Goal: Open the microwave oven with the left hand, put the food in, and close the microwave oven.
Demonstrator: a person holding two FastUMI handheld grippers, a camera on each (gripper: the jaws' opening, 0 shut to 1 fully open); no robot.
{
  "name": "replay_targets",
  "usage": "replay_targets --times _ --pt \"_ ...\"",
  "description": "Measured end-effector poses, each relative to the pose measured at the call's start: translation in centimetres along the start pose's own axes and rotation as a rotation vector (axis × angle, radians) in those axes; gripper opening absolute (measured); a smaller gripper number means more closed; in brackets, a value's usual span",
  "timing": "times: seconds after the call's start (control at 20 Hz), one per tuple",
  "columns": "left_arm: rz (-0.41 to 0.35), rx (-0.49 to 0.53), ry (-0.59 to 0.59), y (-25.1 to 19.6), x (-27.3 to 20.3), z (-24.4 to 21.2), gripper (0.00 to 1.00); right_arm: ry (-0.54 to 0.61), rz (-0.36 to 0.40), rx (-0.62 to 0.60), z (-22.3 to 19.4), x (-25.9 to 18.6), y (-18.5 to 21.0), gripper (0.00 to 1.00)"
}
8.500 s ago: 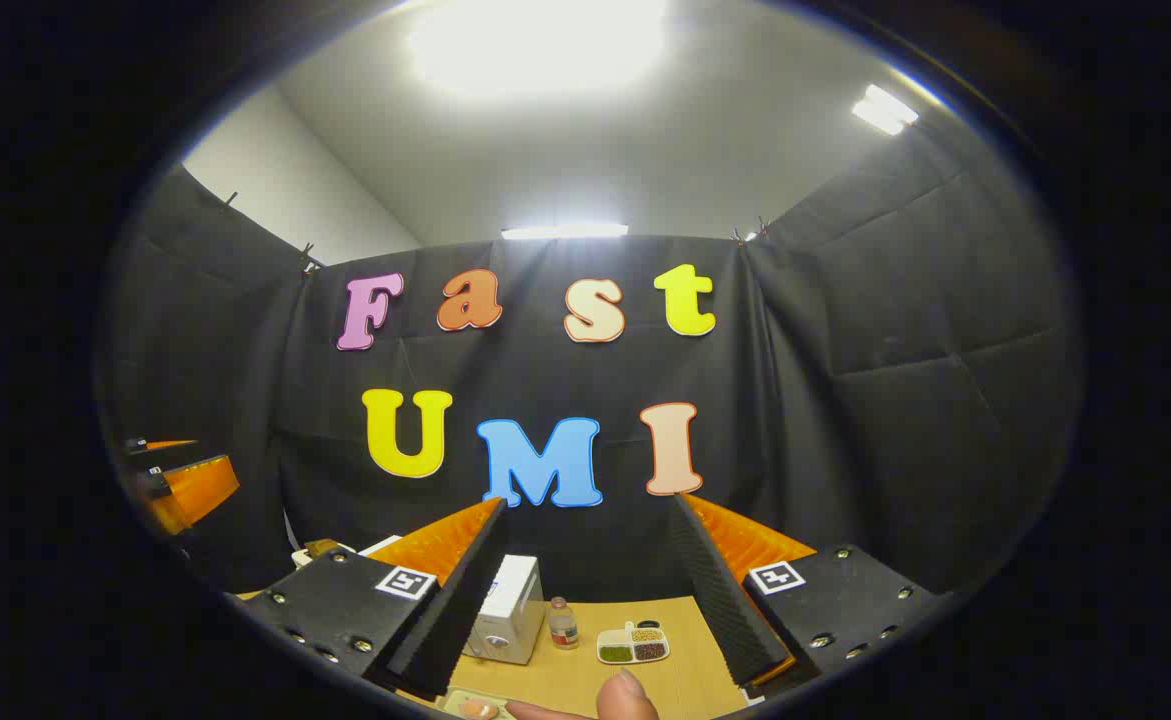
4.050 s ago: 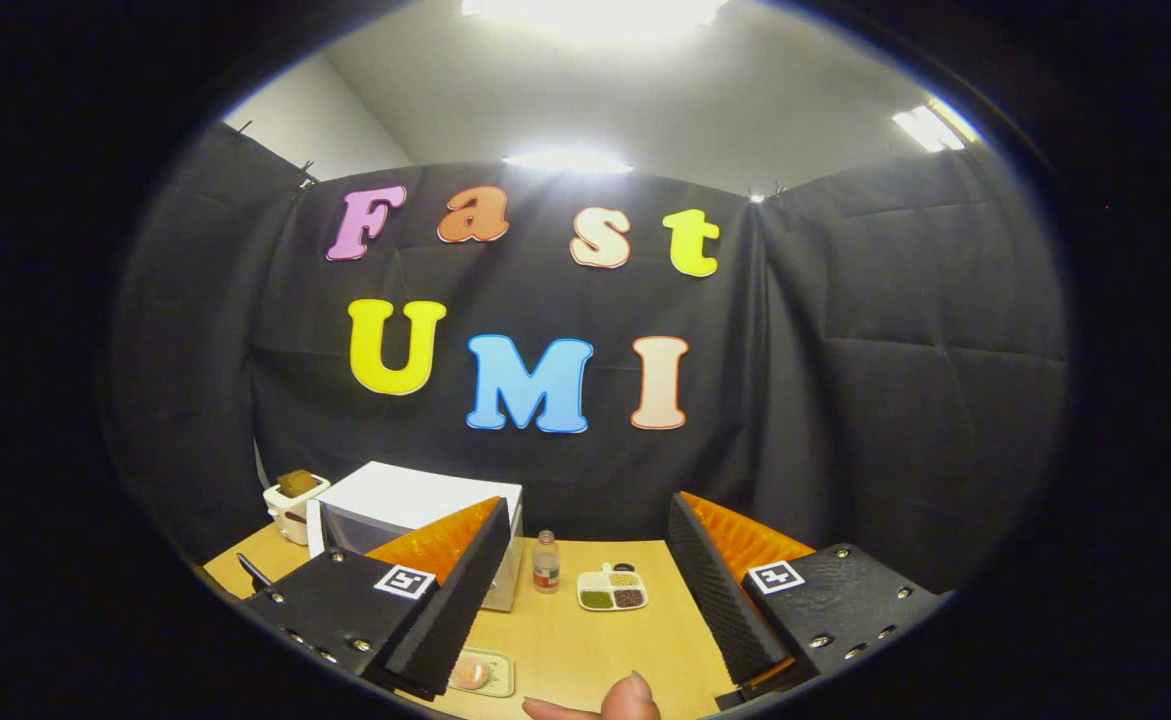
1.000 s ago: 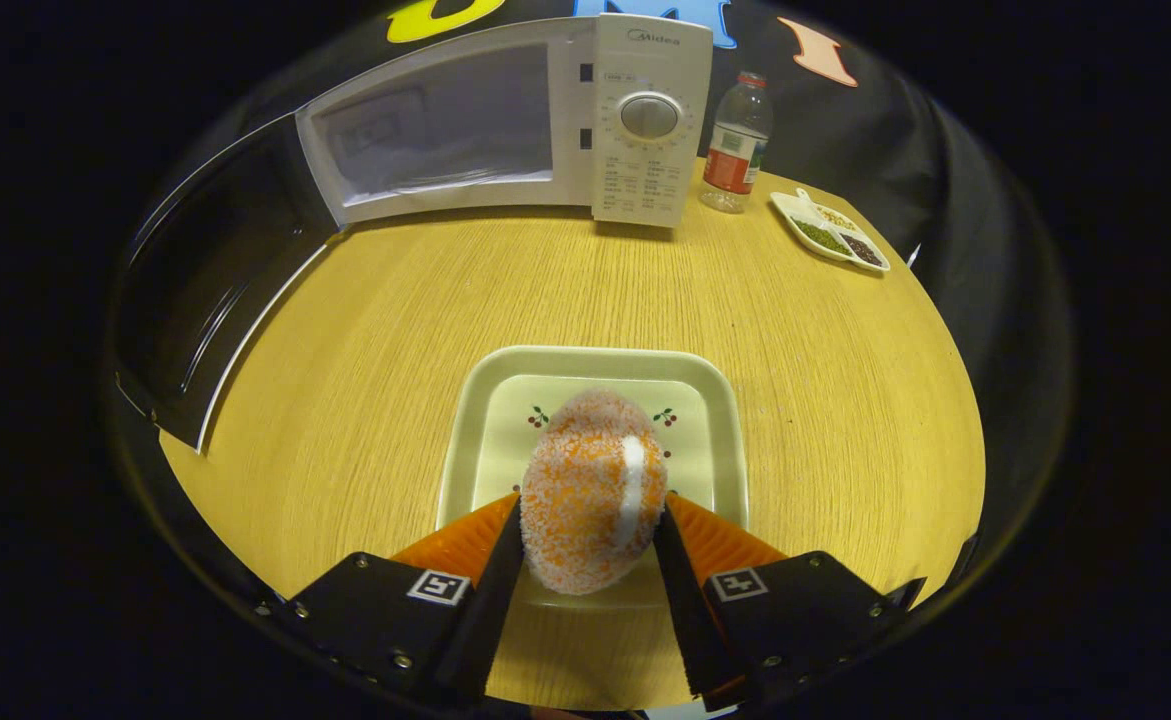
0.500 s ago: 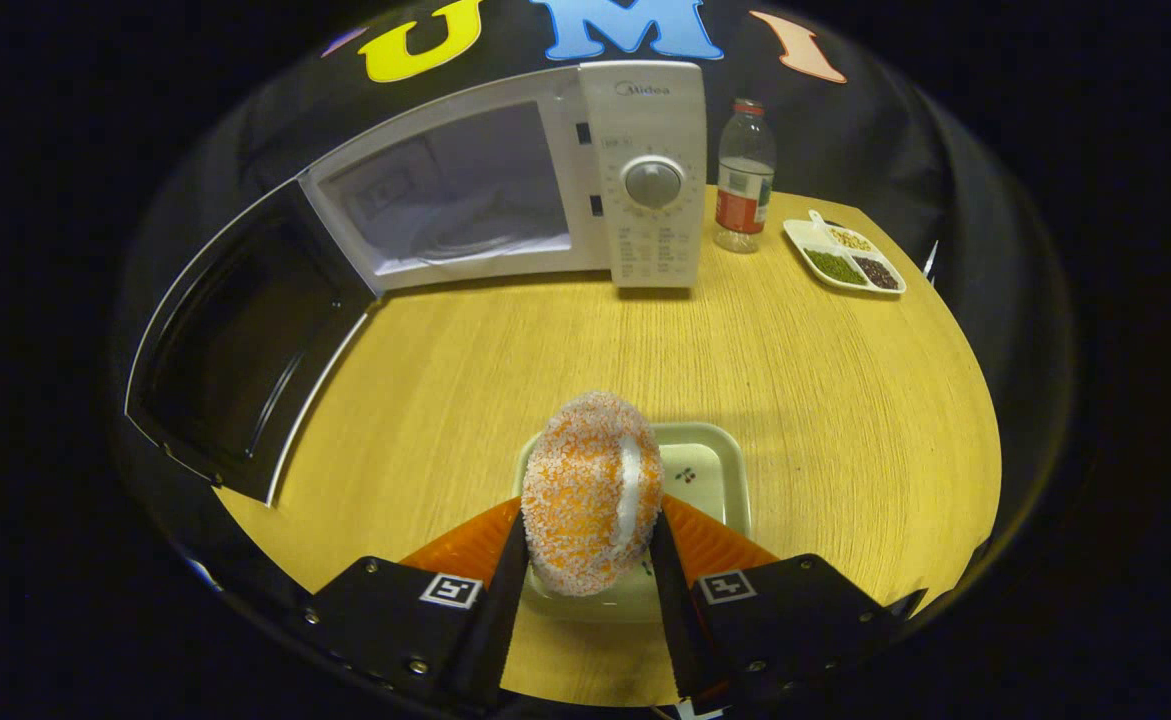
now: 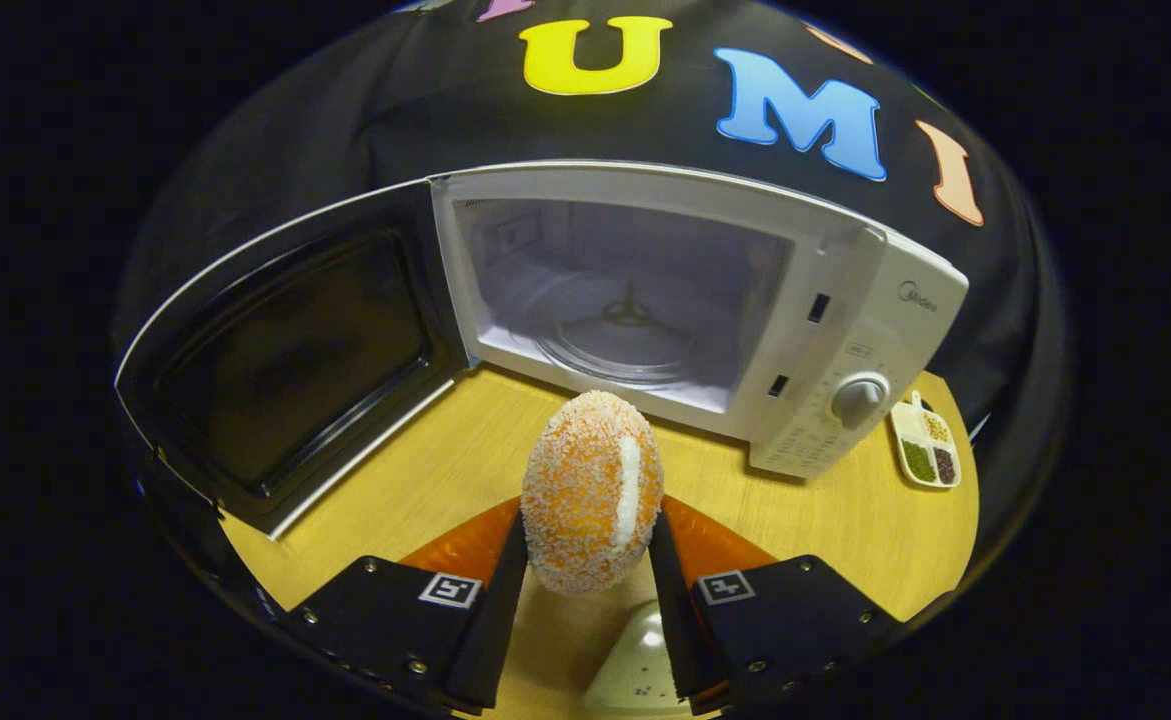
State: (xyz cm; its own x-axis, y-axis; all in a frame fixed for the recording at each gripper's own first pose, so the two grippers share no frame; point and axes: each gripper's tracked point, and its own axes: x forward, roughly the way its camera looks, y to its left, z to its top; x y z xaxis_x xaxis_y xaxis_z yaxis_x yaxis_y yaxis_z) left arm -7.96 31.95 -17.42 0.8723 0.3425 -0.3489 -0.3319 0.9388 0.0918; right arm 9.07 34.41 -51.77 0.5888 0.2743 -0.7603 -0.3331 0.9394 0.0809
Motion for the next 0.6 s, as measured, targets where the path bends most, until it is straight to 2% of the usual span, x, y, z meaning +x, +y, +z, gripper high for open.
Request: replay_targets --times 0.1,0.2,0.3,0.4,0.6 --pt "0.016 0.013 0.020 0.4 -0.2 -0.1 0.89 -0.003 0.007 0.175 1.3 1.7 1.2 0.64" --pt "0.018 0.039 0.048 0.3 0.0 -0.5 0.89 0.002 0.046 0.364 2.5 4.1 1.8 0.64" --pt "0.020 0.095 0.064 0.2 0.2 -0.5 0.90 -0.019 0.016 0.515 3.9 6.3 1.3 0.64" --pt "0.021 0.139 0.087 0.0 0.3 -0.8 0.93 -0.027 -0.001 0.636 4.7 8.4 1.1 0.64" --pt "0.003 0.124 0.119 -1.2 0.3 -0.9 0.98 -0.069 -0.029 0.783 6.5 11.4 0.6 0.64"
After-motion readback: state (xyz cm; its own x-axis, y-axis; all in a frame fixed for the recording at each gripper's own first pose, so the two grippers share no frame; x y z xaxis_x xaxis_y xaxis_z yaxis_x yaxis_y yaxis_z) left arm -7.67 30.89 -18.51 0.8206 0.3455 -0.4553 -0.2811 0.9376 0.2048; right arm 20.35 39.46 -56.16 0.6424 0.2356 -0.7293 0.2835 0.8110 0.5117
